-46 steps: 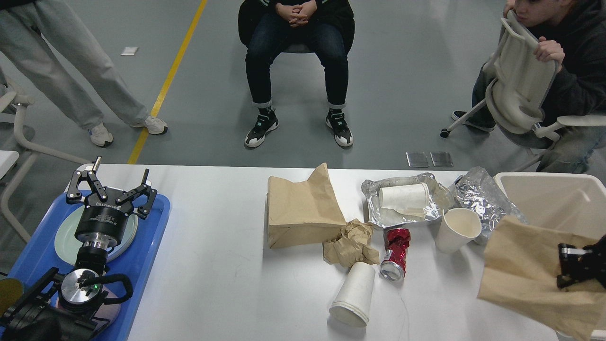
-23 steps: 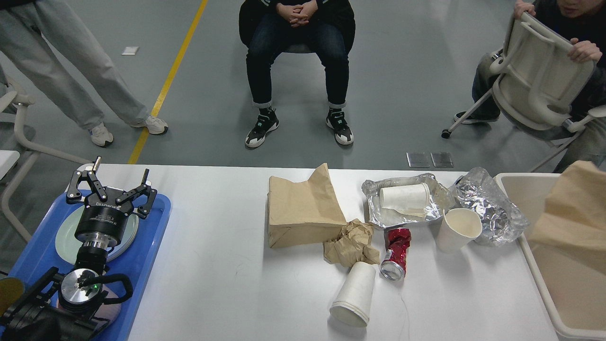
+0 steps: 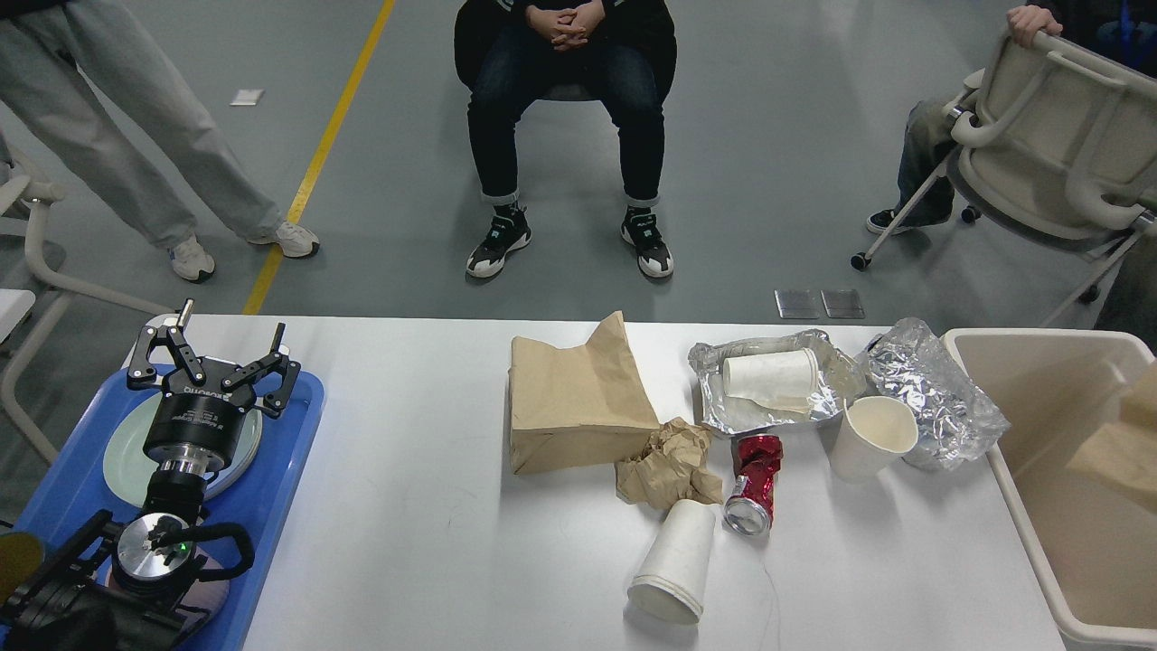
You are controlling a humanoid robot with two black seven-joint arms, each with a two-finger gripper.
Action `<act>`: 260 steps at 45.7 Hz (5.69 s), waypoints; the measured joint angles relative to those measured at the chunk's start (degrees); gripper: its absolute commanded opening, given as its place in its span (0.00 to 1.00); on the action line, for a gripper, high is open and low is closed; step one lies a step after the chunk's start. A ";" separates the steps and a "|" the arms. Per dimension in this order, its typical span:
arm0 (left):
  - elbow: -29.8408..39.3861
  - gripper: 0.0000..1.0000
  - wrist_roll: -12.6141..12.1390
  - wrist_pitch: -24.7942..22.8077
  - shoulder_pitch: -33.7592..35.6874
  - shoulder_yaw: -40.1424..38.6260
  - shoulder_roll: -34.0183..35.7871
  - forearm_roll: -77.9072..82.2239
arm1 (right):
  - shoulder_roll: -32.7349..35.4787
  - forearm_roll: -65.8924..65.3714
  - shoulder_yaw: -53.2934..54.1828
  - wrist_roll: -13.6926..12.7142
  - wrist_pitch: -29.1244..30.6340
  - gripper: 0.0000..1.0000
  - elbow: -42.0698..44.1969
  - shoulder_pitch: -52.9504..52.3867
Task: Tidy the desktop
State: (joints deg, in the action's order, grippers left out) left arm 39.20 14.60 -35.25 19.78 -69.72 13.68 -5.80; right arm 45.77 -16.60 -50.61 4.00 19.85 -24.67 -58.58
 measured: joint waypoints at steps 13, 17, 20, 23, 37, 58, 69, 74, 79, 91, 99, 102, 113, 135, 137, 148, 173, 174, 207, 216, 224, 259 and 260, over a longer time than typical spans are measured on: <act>0.00 0.96 0.00 -0.01 0.00 0.00 0.02 0.00 | -15.73 2.45 8.79 -6.62 -13.91 0.00 18.62 22.55; 0.00 0.96 0.00 -0.01 0.00 0.00 0.02 0.00 | -18.57 4.38 9.62 -8.49 -17.48 0.00 20.66 25.74; 0.00 0.96 0.00 -0.01 0.00 0.00 0.02 0.00 | -19.79 5.27 9.89 -9.05 -19.07 0.00 21.16 26.72; 0.00 0.96 0.00 -0.01 0.00 0.00 0.02 0.00 | -20.94 5.58 9.98 -9.33 -19.70 0.00 21.31 27.29; 0.00 0.96 0.00 -0.01 0.00 -0.03 0.02 0.00 | -23.38 5.78 10.52 -9.62 -19.97 0.00 21.13 29.96; 0.00 0.96 0.00 -0.01 0.00 -0.02 0.02 0.00 | -24.16 5.71 10.41 -9.23 -20.04 1.00 21.04 30.19; 0.00 0.96 0.00 -0.01 0.00 -0.02 0.02 0.00 | -23.70 5.70 10.36 -9.18 -19.95 1.00 20.62 29.71; 0.00 0.96 0.00 -0.01 0.00 -0.02 0.02 0.00 | -23.50 5.70 10.35 -9.18 -19.93 1.00 20.54 29.54; 0.00 0.96 0.00 -0.01 0.00 -0.02 0.02 0.00 | -23.31 5.70 10.41 -9.19 -19.61 1.00 20.25 29.02; 0.00 0.96 0.00 -0.01 0.00 -0.02 0.02 -0.01 | -14.20 3.75 8.28 -10.69 -17.19 1.00 4.85 18.77; 0.00 0.96 0.00 -0.01 0.00 -0.02 0.02 0.00 | -7.15 0.56 0.36 -14.23 -13.22 1.00 -13.97 1.41; 0.00 0.96 0.00 -0.01 0.00 -0.02 0.02 -0.01 | -6.30 0.29 -7.49 -16.84 -10.44 1.00 -22.92 -9.23; 0.00 0.96 0.00 0.00 -0.01 -0.01 0.00 0.00 | -13.58 0.60 -22.79 -19.27 8.32 1.00 -41.13 -38.91; -0.01 0.96 0.01 0.00 -0.01 0.03 0.03 0.00 | -29.49 13.46 -24.66 -19.15 21.10 1.00 -67.20 -79.48; -0.01 0.96 0.05 0.00 0.00 0.03 0.04 0.00 | -30.80 14.12 -24.40 -19.15 20.65 1.00 -68.74 -82.37; -0.01 0.96 0.08 0.00 0.00 0.03 0.04 0.00 | -35.10 16.83 -20.96 -18.94 15.97 1.00 -71.35 -86.96; -0.01 0.96 0.09 0.00 0.00 -0.03 -0.03 0.00 | -40.07 9.72 0.42 -18.87 4.65 0.97 -51.30 -56.77; -0.01 0.96 0.08 0.00 0.00 -0.03 -0.03 0.00 | -40.54 9.23 0.98 -18.87 3.70 0.97 -49.82 -54.86; -0.01 0.96 0.00 -0.06 0.00 0.03 -0.06 0.00 | -56.58 -1.51 8.13 -13.50 -14.76 0.90 -8.61 -13.87; 0.00 0.96 0.05 -0.09 0.00 0.03 -0.06 0.00 | -56.54 -1.55 8.59 -12.46 -19.38 0.85 -8.37 -10.46; 0.00 0.96 0.05 -0.09 0.00 0.02 -0.06 0.00 | -56.34 -1.67 8.60 -12.43 -20.71 0.73 -8.04 -8.88; 0.00 0.96 0.01 -0.09 0.06 0.02 -0.05 0.00 | -56.31 -1.50 10.22 -13.49 -21.16 0.00 -9.02 -7.86; 0.00 0.96 0.01 -0.09 0.06 0.02 -0.05 0.00 | -56.31 -1.50 10.38 -13.50 -21.17 0.00 -9.02 -7.86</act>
State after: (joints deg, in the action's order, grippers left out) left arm 39.20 14.60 -35.33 19.84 -69.71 13.62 -5.80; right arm -10.55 -18.10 -40.23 -9.50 -1.32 -33.69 -66.45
